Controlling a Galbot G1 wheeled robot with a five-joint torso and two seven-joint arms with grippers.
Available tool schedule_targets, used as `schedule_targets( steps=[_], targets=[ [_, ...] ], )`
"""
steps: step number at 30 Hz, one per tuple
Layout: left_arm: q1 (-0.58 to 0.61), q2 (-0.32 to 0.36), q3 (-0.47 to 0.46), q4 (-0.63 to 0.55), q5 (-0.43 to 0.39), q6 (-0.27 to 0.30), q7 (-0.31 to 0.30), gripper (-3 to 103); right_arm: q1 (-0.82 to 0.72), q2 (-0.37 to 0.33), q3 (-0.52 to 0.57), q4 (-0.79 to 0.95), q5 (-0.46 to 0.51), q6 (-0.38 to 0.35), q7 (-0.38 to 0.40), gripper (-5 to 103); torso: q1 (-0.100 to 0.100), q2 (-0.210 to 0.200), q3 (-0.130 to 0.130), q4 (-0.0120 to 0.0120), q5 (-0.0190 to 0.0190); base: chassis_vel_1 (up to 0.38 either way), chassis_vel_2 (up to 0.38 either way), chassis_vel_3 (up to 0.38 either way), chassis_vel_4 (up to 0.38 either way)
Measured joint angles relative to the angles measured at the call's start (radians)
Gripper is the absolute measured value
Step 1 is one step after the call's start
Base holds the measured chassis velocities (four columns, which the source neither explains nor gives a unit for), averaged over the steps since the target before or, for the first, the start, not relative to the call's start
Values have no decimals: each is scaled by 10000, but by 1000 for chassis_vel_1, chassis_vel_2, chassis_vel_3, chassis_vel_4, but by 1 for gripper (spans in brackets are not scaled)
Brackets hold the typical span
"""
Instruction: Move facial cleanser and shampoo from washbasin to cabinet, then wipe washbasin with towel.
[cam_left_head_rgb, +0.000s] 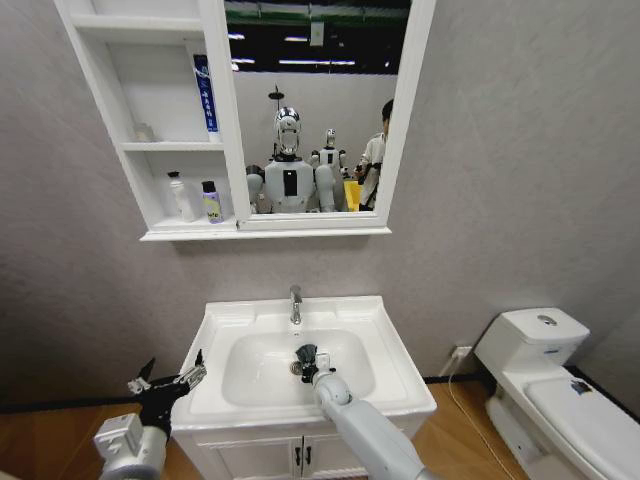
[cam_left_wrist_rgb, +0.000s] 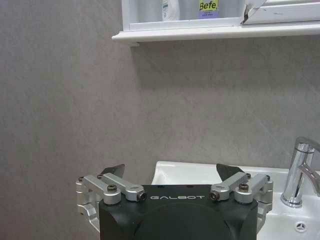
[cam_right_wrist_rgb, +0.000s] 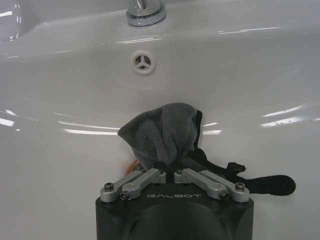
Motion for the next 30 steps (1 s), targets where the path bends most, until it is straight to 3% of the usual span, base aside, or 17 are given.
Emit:
schedule_targets(
  steps=[3, 11, 15, 24, 30],
  targets=[
    [0, 0, 0, 0, 0, 0, -1, 100, 163, 292, -25, -76, 852, -116, -36, 2, 0, 0, 0, 2, 0, 0, 0, 0, 0],
    [0, 0, 0, 0, 0, 0, 0, 100, 429, 679, -122, -151, 1234, -87, -63, 2, 1, -1, 1, 2, 0, 0, 0, 0, 0],
    [0, 0, 0, 0, 0, 0, 0, 100, 408, 758, -152, -29, 1645, -236, 388, 2, 0, -1, 0, 3, 1, 0, 0, 0, 0],
    [0, 0, 0, 0, 0, 0, 0, 100, -112, 42, 169, 658, 1905, -447, 1548, 2, 0, 0, 0, 1, 2, 0, 0, 0, 0],
    [0, 0, 0, 0, 0, 0, -1, 100, -288, -274, 408, 940, 1766, -482, 1774, 2, -1, 0, 0, -1, 1, 0, 0, 0, 0]
  ],
)
